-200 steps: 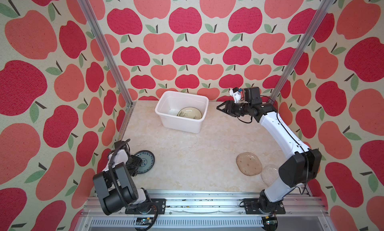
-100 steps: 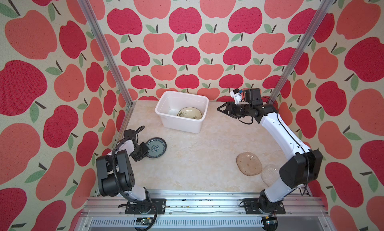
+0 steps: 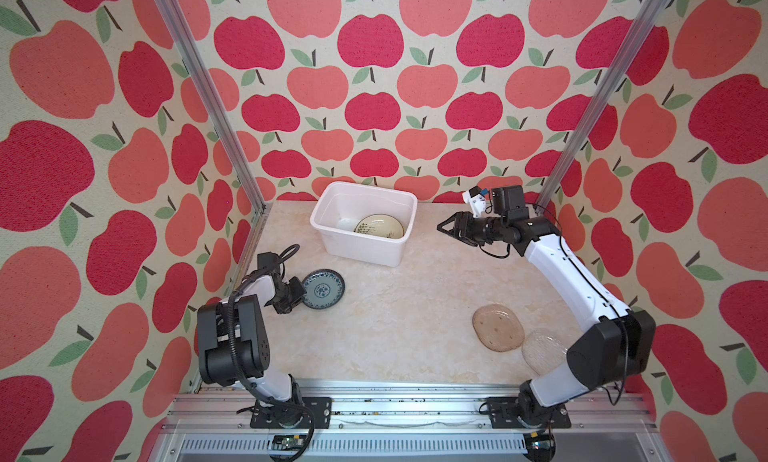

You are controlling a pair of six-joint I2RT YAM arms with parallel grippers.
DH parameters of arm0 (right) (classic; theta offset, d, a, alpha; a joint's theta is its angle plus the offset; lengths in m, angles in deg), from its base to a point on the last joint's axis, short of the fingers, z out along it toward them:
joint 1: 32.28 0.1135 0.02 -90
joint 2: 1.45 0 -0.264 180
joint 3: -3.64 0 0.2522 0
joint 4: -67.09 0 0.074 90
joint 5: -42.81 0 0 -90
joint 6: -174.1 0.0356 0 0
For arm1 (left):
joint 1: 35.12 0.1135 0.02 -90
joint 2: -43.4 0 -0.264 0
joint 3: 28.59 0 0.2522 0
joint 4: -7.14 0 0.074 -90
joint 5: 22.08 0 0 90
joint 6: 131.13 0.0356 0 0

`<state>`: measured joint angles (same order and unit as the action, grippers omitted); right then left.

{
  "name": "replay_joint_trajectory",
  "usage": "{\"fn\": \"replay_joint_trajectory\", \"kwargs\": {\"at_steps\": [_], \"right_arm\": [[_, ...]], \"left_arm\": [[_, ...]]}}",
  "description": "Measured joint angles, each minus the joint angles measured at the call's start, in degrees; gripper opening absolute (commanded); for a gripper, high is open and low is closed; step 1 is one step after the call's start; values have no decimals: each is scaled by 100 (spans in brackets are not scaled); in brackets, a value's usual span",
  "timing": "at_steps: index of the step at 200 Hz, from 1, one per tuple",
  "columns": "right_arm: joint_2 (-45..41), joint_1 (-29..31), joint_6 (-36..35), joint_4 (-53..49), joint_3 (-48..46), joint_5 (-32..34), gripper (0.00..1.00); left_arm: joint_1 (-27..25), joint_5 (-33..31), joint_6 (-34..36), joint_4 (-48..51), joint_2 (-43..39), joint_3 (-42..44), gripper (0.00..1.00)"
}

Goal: Place the plates into the plastic bin on the countertop
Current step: 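Grip the blue floral plate rim with the left gripper and lift it upright, then hold the blue plate upright with left gripper while right gripper reaches to it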

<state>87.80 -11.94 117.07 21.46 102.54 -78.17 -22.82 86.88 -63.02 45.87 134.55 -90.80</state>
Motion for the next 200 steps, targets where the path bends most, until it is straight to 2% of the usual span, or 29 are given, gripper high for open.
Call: {"fn": "replay_joint_trajectory", "kwargs": {"at_steps": [25, 105, 148, 200], "right_arm": [[0, 0, 278, 205, -273, -173, 57], [201, 2, 1220, 1261, -1139, -855, 56], [479, 179, 1410, 2068, -1589, -1606, 56], [1486, 780, 1840, 3536, -2225, -2470, 56]], "left_arm": [[-208, 76, 83, 83, -92, -20, 0], [-494, 507, -125, 398, -1220, 201, 0], [-911, 774, -684, 369, -1480, 293, 0], [-1504, 1014, -1558, 22, -1537, 411, 0]]}}
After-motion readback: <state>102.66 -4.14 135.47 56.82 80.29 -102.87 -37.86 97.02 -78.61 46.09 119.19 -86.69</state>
